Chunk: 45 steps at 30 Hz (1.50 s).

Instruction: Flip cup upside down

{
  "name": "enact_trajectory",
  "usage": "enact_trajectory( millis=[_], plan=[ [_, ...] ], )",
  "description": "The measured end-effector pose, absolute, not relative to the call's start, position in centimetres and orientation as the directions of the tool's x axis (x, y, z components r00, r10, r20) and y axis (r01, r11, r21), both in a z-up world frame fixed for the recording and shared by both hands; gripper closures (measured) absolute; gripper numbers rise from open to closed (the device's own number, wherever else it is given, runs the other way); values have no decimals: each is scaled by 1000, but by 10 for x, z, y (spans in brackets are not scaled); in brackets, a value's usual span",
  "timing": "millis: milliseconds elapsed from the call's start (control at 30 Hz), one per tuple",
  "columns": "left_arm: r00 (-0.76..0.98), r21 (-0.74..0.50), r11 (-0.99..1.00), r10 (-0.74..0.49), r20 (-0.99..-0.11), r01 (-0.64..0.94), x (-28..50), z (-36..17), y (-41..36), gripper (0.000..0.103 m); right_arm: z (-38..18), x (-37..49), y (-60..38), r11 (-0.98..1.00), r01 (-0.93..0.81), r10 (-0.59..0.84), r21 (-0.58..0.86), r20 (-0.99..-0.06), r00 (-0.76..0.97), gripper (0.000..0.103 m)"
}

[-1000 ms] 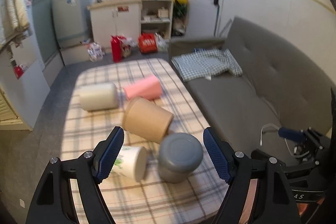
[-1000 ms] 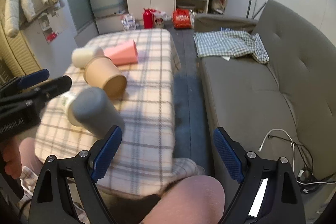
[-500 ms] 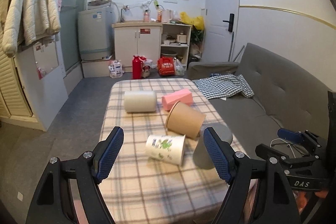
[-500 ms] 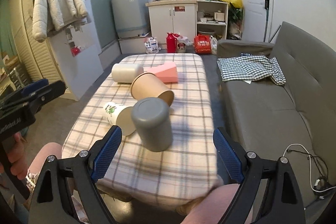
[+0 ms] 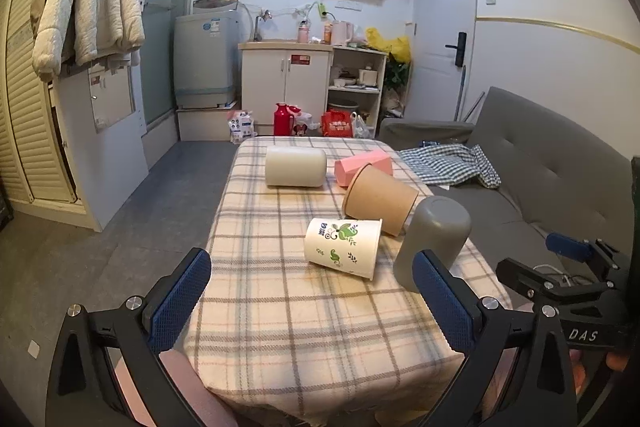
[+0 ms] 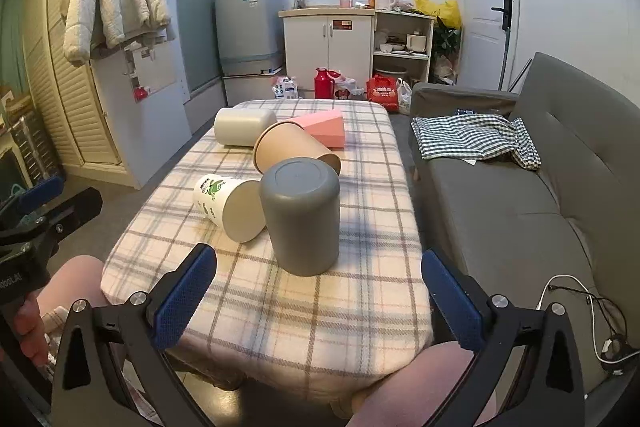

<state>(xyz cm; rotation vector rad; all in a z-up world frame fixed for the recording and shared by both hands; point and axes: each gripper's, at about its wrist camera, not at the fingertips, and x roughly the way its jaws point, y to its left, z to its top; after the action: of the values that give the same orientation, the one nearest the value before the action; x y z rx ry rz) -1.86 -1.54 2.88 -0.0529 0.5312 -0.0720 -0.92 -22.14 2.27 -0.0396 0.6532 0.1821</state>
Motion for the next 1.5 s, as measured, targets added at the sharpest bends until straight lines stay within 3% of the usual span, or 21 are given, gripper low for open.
enact_trajectory(
  millis=[400,1500],
  plan=[
    [835,-38,997,-74,-545,63,-16,16,-20,0,21,-10,-223,983,-182,157,21,-614,774,0],
    [827,-35,998,-70,-557,61,-16,13,-17,0,18,-9,-222,983,-180,152,19,-624,767,0]
  ],
)
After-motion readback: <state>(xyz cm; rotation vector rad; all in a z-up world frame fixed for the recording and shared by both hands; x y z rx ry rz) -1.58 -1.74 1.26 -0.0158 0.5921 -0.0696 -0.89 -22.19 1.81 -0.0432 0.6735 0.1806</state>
